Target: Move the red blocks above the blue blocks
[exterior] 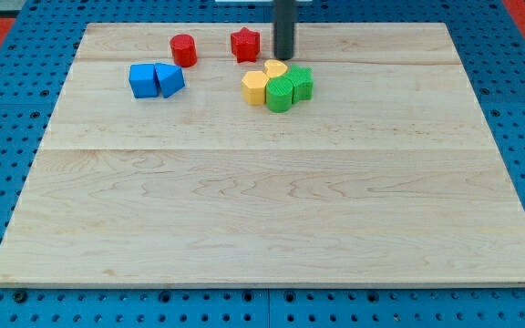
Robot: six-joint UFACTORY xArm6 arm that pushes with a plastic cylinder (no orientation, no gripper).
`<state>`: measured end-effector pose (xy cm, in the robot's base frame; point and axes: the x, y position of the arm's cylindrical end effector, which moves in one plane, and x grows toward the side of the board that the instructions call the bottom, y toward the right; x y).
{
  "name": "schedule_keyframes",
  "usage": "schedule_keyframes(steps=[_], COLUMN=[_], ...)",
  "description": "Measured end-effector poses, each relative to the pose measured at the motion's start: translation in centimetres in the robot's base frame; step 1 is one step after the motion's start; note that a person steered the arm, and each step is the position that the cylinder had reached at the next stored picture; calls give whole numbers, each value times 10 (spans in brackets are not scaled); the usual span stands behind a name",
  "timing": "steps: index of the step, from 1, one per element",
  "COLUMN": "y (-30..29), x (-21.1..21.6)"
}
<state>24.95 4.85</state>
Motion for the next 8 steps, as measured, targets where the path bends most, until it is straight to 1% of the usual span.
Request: schedule_keyframes(steps=[1, 2, 4, 5, 6, 7, 8], y=[-8, -77, -122, -156, -175, -175, -191], x=[-20, -20, -27, -27, -26, -15, -23])
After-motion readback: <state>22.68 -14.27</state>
